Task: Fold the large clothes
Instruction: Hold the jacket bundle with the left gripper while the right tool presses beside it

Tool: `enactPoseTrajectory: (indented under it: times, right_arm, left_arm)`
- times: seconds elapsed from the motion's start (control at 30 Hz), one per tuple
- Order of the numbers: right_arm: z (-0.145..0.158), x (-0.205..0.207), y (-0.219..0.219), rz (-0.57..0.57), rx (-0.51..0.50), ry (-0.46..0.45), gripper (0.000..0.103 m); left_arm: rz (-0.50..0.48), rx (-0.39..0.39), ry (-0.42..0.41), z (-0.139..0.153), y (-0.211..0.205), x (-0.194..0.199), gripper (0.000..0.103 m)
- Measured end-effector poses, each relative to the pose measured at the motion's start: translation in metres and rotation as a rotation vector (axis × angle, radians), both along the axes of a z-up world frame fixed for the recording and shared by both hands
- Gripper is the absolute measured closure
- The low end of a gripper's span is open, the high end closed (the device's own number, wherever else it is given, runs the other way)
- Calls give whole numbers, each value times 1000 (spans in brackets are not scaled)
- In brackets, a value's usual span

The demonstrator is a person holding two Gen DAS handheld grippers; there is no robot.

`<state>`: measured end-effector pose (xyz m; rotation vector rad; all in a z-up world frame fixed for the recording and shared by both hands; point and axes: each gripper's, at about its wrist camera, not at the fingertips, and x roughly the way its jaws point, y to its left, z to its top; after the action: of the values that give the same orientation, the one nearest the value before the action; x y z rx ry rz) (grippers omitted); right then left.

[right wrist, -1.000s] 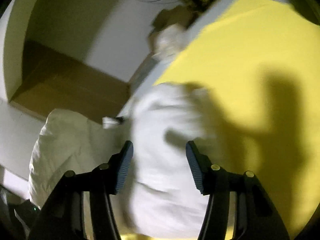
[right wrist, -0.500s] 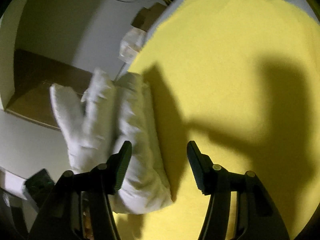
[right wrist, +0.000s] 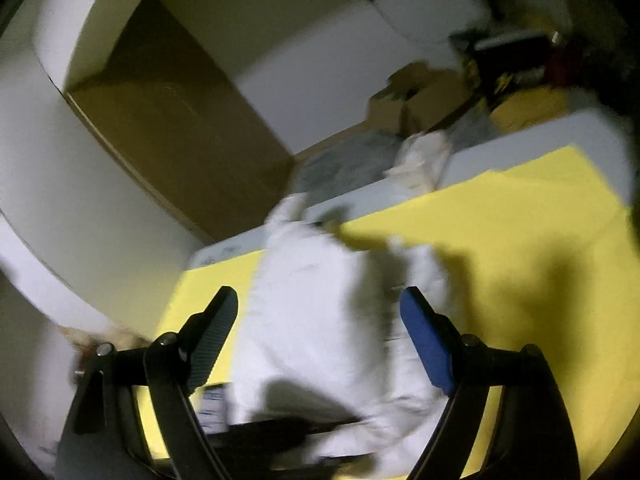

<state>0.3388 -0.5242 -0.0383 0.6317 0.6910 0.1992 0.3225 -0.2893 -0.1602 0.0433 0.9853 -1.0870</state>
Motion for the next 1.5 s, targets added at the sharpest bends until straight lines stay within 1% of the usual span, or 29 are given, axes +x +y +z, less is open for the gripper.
enactPoseTrajectory:
  times: [0.03, 0.07, 0.1, 0.13, 0.17, 0.2, 0.27, 0.3, 0.37, 0.4, 0.43, 0.47, 0.5, 0.53, 0.57, 0.6, 0.63, 0.77, 0.87, 1.1, 1.17, 1.3, 1.43, 1.5]
  right_arm:
    - [1, 2, 1, 49, 57, -15, 23]
    - [1, 2, 3, 95, 100, -27, 35]
    - [1, -2, 3, 120, 117, -26, 46]
    - [0, 8, 7, 134, 129, -13, 68]
    - [-3, 19, 13, 158, 145, 10, 75]
    - [-9, 32, 20, 207, 163, 38, 82]
    - [-26, 57, 33, 283, 173, 107, 82]
    - [-33, 64, 36, 296, 173, 134, 82]
    - [-53, 87, 39, 330, 183, 159, 82]
    - [-66, 96, 36, 317, 166, 187, 84]
    - [-84, 101, 31, 297, 157, 244, 102]
    - [-106, 104, 25, 282, 176, 307, 103]
    - [-134, 109, 17, 291, 260, 351, 103]
    - [-152, 115, 15, 312, 322, 368, 103]
    - [-166, 116, 13, 328, 362, 371, 103]
    - [-173, 116, 13, 340, 380, 369, 103]
    - [-177, 117, 13, 345, 378, 366, 103]
    - [-188, 122, 17, 368, 341, 377, 103]
    - [-194, 125, 19, 384, 318, 365, 103]
    - [-186, 115, 24, 395, 263, 362, 103]
    - [-184, 117, 35, 396, 252, 366, 103]
    - [-184, 119, 42, 400, 257, 372, 103]
    - [-188, 122, 39, 406, 281, 395, 103]
    - [-188, 122, 39, 410, 292, 412, 103]
  left_arm:
    - [-2, 1, -2, -1, -1, 0, 78]
    - [-3, 0, 1, -2, -9, 0, 78]
    - [-2, -3, 5, -2, -9, -1, 78]
    - [-2, -5, 10, -2, -9, -1, 78]
    - [-1, -8, 12, -1, -3, -1, 78]
    - [-2, -8, 12, -2, -3, -2, 78]
    - [-4, -9, 14, -4, -4, -2, 78]
    - [-3, -10, 20, -5, -4, -1, 78]
    - [-6, -12, 27, -6, -5, 0, 78]
    - [-8, -17, 37, -6, -5, 1, 78]
    - [-12, -20, 42, -7, -4, 1, 78]
    - [-20, -23, 46, -7, -6, 1, 78]
    - [-25, -24, 45, -7, -7, 1, 78]
    - [-28, -20, 40, -7, -8, 1, 78]
    - [-31, -12, 35, -8, -10, 0, 78]
    - [-32, -4, 29, -9, -13, -1, 78]
    - [-32, 0, 28, -10, -15, -1, 78]
    - [-30, 16, 40, -15, -25, 0, 78]
    - [-34, 20, 43, -17, -29, 1, 78]
    - [-37, 22, 65, -21, -34, 8, 78]
    - [-34, 23, 67, -22, -33, 6, 78]
    - [-29, 27, 76, -25, -35, 7, 78]
    - [-25, 21, 125, -28, -31, 17, 79]
    - [-22, 23, 130, -31, -30, 18, 79]
